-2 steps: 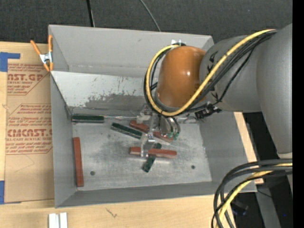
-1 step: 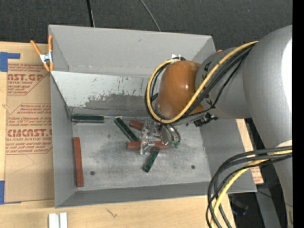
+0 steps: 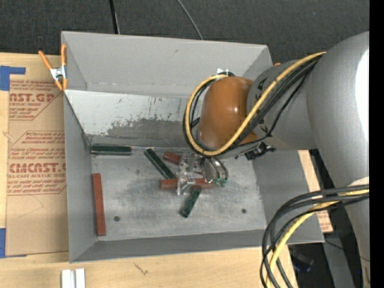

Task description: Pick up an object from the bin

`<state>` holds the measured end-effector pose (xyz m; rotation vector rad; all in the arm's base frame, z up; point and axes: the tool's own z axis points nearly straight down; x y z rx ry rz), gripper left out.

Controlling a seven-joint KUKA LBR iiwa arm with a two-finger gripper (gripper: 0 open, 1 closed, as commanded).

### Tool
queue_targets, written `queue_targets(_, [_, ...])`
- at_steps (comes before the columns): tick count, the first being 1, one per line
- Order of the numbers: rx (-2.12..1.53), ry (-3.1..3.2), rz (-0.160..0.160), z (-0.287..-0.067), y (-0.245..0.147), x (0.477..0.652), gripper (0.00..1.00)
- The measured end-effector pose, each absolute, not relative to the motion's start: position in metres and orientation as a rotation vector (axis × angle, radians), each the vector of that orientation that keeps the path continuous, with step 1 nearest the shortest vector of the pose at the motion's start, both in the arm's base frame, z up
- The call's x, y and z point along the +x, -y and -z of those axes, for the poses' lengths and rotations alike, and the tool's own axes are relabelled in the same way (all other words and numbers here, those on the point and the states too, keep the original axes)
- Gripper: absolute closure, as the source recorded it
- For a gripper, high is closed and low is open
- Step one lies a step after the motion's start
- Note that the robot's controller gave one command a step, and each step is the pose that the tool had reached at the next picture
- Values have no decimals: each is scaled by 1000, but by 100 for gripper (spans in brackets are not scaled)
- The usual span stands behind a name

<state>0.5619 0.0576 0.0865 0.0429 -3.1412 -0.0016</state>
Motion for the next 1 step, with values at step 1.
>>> queue_targets(1, [64,3145,1,-229,-70,576,100])
